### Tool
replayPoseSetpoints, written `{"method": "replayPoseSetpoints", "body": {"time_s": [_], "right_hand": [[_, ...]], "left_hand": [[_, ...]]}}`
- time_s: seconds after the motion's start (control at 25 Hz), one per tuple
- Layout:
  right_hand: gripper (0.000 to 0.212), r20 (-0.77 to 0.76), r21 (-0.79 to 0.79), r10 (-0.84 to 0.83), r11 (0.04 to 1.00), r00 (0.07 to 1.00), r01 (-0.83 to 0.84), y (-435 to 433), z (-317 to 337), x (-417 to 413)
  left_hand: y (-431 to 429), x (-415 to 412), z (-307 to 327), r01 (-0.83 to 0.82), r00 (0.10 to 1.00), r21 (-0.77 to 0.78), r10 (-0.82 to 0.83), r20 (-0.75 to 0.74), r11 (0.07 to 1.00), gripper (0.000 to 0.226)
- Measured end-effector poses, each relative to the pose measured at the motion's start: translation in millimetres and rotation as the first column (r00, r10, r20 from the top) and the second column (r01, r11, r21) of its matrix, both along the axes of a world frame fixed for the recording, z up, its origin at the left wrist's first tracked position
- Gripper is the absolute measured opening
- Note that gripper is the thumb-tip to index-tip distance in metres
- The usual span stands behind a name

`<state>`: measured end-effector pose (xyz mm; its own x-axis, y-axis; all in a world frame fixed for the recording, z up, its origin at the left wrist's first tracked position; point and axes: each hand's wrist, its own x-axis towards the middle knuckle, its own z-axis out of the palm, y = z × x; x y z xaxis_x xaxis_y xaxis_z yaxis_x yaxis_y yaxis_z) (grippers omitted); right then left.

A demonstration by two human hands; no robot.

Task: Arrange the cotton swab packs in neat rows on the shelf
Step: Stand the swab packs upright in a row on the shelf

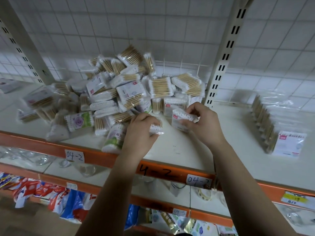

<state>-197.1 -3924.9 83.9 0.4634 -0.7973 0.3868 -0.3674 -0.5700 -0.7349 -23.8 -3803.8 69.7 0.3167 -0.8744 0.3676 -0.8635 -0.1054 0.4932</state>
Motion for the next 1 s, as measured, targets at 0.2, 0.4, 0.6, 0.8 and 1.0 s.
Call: {"method": "replayPoseSetpoints", "body": {"time_s": [0.2,0.4,0.6,0.8,1.0], "right_hand": [[0.026,0.043,0.068,-0.019,0.998,0.999,0.016,4,7,-21],[0.023,0.001,0.043,-0.097,0.994,0.995,0.097,2,8,-64],[0.019,-0.011,0.062,-0.14,0.988,0.99,0.14,6,12,-118],[0.022,-0.006,0.077,-0.197,0.977,0.98,0.197,4,12,-175],[0.023,-0.003,0.032,-0.247,0.969,0.969,0.247,-5,6,-224]], "left_hand": [[-5,-14,3,-0.001,0.998,-0.151,0.01,0.06,0.989,0.027],[-20,-43,8,0.054,0.997,-0.23,-0.038,0.074,0.972,0.026],[-38,-88,8,0.142,0.99,-0.231,-0.132,0.057,0.963,0.028],[-50,-129,10,0.182,0.983,-0.203,-0.179,0.034,0.962,0.031],[-61,-169,10,0.235,0.972,-0.225,-0.23,0.049,0.946,0.029]]}}
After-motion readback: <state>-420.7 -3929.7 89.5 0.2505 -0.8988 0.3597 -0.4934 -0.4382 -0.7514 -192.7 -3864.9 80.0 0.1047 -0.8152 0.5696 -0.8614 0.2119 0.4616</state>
